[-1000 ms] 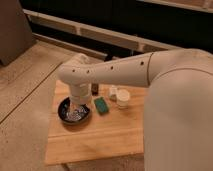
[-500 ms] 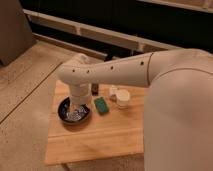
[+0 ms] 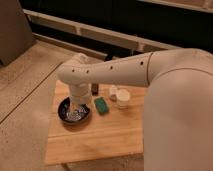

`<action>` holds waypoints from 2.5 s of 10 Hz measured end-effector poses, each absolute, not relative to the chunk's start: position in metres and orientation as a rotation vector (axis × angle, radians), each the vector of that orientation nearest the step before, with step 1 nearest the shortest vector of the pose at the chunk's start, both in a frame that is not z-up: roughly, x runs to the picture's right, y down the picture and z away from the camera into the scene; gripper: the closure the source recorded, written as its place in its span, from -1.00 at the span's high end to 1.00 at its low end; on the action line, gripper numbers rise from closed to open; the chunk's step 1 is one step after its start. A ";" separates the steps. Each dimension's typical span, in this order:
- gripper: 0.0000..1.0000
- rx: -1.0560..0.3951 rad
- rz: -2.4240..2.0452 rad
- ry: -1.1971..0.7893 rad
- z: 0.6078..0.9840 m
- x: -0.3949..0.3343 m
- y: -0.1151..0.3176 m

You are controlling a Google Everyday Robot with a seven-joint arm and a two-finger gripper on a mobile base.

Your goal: Drag the pepper across the table

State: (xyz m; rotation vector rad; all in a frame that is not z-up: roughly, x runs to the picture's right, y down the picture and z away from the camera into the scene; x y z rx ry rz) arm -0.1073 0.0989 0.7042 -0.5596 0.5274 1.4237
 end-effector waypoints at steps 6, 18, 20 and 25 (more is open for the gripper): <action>0.30 -0.541 1.222 0.429 0.704 -0.133 0.103; 0.30 -0.561 1.295 0.398 0.770 -0.061 0.042; 0.30 -0.569 1.250 0.363 0.786 -0.063 0.024; 0.30 -0.604 1.151 0.352 0.828 -0.074 -0.016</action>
